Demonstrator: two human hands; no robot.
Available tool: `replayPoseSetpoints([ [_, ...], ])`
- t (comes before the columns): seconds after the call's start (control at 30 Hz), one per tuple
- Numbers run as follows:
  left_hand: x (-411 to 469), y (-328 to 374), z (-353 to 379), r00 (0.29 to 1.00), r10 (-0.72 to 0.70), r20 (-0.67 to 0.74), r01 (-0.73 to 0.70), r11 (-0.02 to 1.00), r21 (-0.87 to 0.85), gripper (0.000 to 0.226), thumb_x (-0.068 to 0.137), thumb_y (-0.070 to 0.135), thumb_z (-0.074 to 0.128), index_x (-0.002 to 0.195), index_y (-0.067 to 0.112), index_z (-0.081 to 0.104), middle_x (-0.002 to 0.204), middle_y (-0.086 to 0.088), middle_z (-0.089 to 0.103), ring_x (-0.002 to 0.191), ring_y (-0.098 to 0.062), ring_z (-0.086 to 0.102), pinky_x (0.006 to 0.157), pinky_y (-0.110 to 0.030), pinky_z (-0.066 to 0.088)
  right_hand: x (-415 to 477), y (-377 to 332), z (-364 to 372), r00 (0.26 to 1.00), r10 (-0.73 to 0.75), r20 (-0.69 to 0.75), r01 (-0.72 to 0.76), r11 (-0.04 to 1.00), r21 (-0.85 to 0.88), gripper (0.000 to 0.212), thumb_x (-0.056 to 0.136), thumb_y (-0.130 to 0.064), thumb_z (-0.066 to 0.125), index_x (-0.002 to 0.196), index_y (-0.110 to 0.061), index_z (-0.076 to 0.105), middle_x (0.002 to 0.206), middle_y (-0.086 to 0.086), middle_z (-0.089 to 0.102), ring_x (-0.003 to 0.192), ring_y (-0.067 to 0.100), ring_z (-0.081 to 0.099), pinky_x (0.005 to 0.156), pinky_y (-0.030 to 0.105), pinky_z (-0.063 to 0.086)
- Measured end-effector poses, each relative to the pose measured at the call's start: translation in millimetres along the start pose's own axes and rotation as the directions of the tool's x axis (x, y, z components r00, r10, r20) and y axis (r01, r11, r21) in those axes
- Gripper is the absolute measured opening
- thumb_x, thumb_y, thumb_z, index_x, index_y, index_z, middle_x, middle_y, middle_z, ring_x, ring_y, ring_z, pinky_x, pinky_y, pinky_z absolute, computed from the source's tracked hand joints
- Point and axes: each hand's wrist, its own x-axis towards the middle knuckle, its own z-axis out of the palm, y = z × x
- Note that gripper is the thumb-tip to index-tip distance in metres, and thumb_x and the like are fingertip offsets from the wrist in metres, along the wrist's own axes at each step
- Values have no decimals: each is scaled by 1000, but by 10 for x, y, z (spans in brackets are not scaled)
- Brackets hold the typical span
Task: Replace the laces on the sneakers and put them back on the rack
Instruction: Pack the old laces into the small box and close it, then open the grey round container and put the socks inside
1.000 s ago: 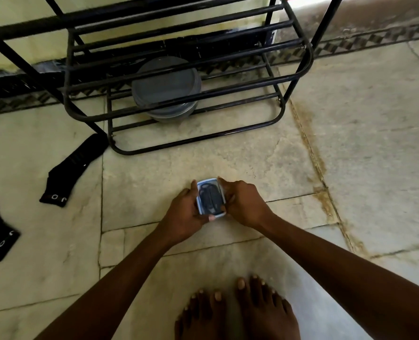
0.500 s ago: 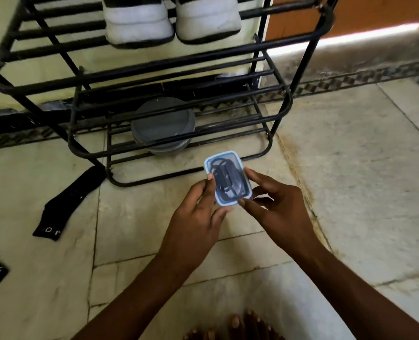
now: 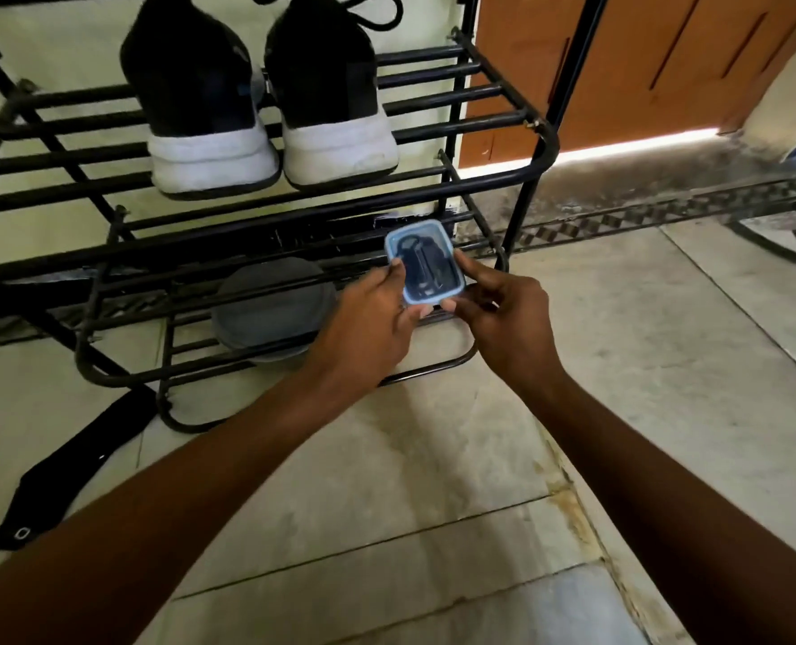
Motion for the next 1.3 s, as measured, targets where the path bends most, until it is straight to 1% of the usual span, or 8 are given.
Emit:
replayPoseSetpoints([
  [0.17,475,-221,249,998,36,41,-37,999,29,44,99,24,65,134,-2,59,113,-17,65,101,-30,63,82,-30,47,393,186,63,999,-47,-19,44,992,-115,53,87,-5,77,138,-13,62,110,-17,67,90,3,70,85,22,59],
  [0.5,849,-249,456,992,-93,-83,91,995,-32,28,98,19,65,124,7,67,100,-3,57,84,-11,55,62,-6,32,843,203,156,999,-25,48,37,964,-262,38,95,-6,65,134,-4,63,119,12,73,102,21,72,91,44,60],
  [0.63,872,-234,473,990,-104,-99,100,994,-49,29,98,16,66,124,6,68,104,-7,66,86,-12,62,67,-10,42,848,194,147,1000,-15,23,21,958,-285,40,96,-8,65,136,-6,61,122,11,72,103,19,71,93,36,58],
  [0.73,865,-228,463,990,-87,-112,77,993,-91,32,96,17,66,127,8,67,102,-8,73,88,-18,70,80,-32,60,811,175,135,999,-46,30,52,959,-280,39,97,-9,62,136,-10,62,117,7,74,95,12,71,87,31,60],
  [0.87,794,-182,419,992,-94,-89,75,978,-196,45,96,17,68,140,15,59,118,-1,74,90,-7,71,79,-19,59,700,159,104,997,-61,-54,47,971,-235,43,93,-11,65,135,-13,61,114,-9,71,88,1,67,76,14,57],
  [0.93,747,-182,413,990,-106,-96,81,968,-236,45,96,18,68,140,18,58,120,2,72,87,-5,70,78,-23,61,604,157,92,994,-44,-103,21,975,-221,47,91,-13,69,138,-12,60,112,-11,67,91,0,63,75,3,48],
  [1.07,625,-155,403,979,-150,-136,112,960,-255,46,96,20,69,139,14,57,126,-3,68,93,-8,68,84,-32,61,388,196,114,991,-79,-109,56,978,-201,49,90,-16,69,138,-16,60,122,1,71,106,9,65,94,31,57],
  [1.3,27,-122,175,918,-239,-317,115,924,-365,35,97,19,68,130,10,64,124,-3,66,111,-8,65,95,-28,58,-165,151,279,970,-181,-165,159,978,-137,34,88,-10,71,122,-11,68,110,2,68,97,10,67,86,34,58],
])
